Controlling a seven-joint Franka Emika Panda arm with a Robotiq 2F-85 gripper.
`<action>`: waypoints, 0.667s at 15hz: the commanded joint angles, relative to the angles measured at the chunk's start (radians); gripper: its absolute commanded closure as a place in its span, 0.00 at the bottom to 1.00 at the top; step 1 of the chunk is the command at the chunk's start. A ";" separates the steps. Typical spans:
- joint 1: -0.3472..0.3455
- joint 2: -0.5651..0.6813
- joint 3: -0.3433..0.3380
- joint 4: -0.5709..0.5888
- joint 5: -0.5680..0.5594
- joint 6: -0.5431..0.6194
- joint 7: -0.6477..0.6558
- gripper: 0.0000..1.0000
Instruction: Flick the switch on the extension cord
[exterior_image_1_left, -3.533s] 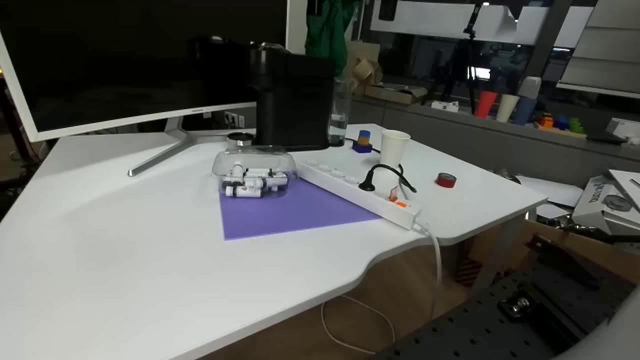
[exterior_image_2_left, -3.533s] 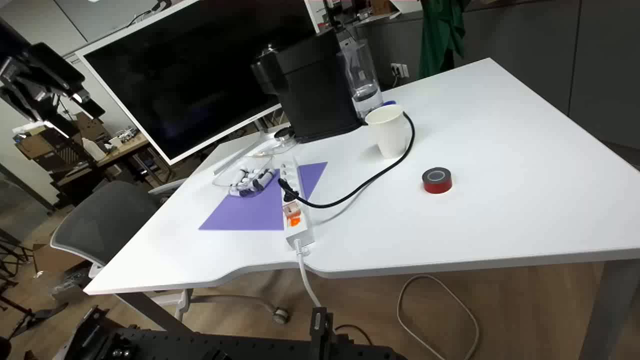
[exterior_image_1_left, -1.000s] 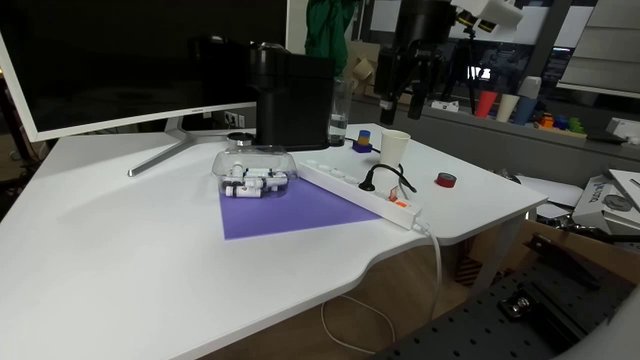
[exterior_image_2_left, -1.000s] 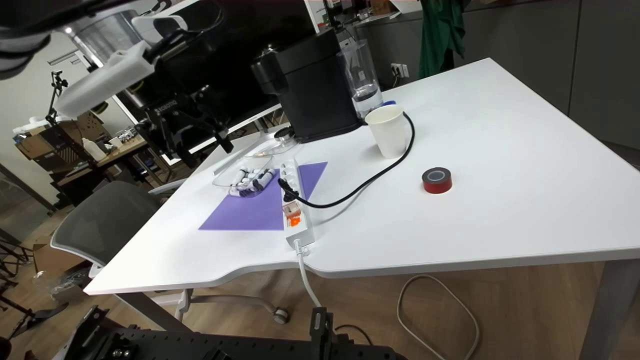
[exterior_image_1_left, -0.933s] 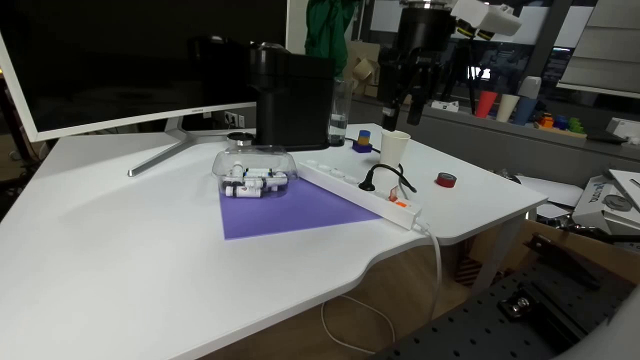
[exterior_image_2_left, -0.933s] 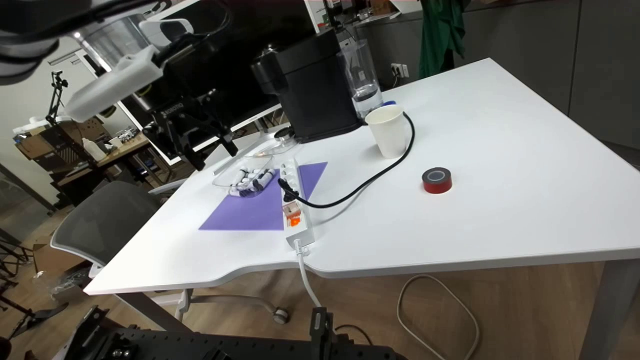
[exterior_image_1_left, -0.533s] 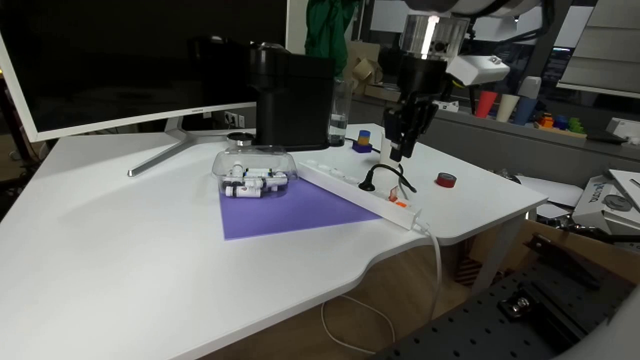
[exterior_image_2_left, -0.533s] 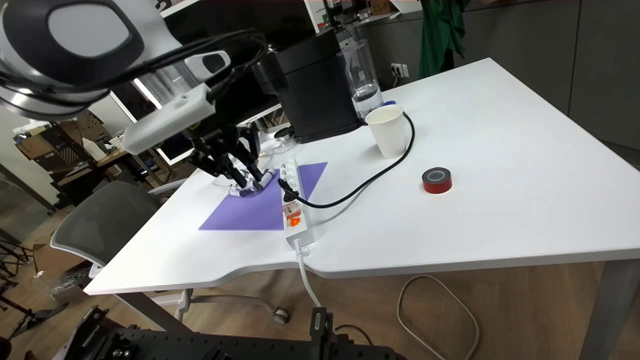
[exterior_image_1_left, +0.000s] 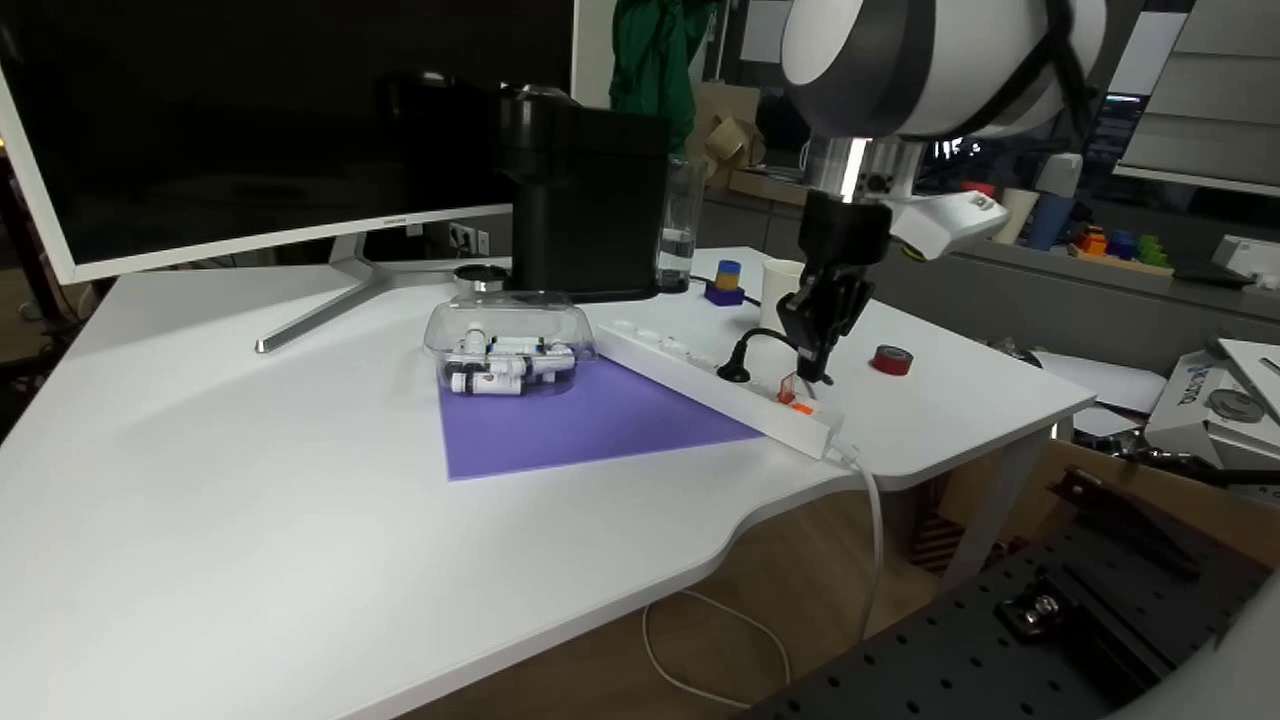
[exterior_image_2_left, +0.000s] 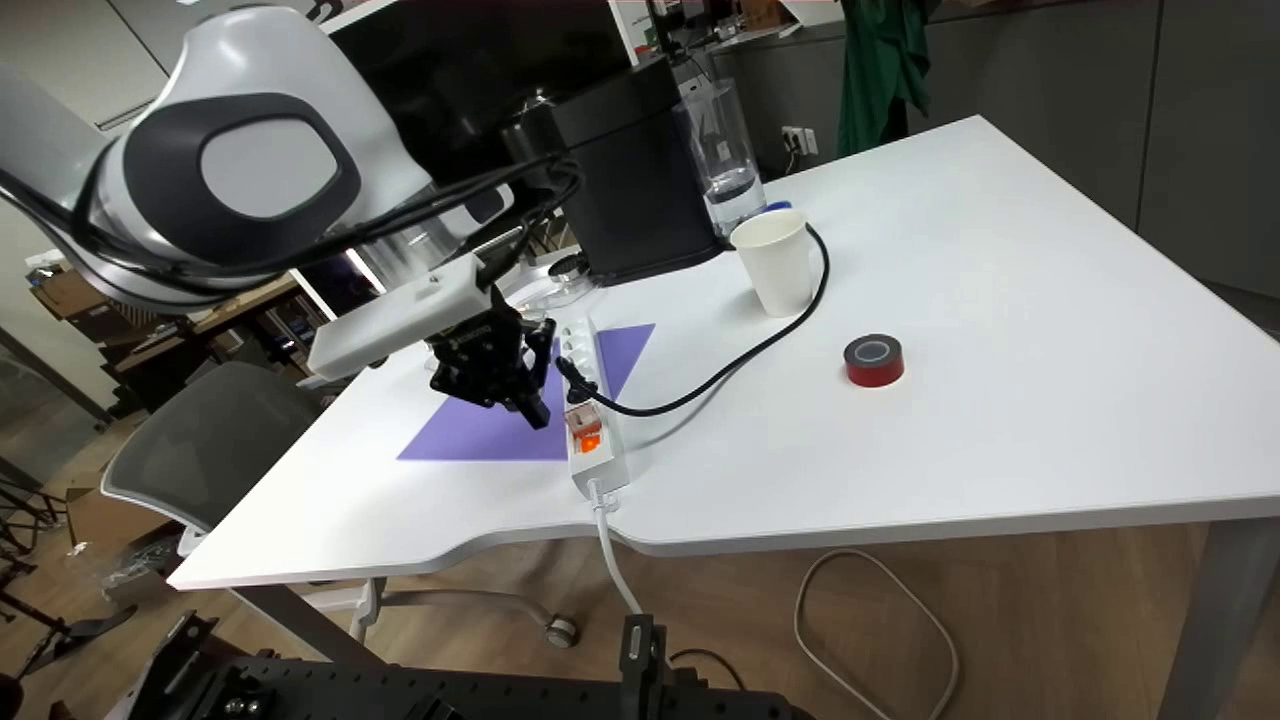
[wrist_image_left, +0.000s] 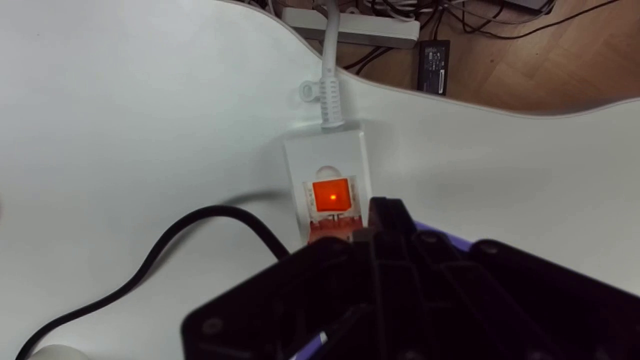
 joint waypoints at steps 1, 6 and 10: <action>-0.017 -0.005 0.011 0.000 -0.049 0.002 0.010 1.00; -0.051 0.014 0.033 0.012 0.015 -0.029 -0.151 1.00; -0.072 0.037 0.028 0.037 -0.016 -0.042 -0.224 1.00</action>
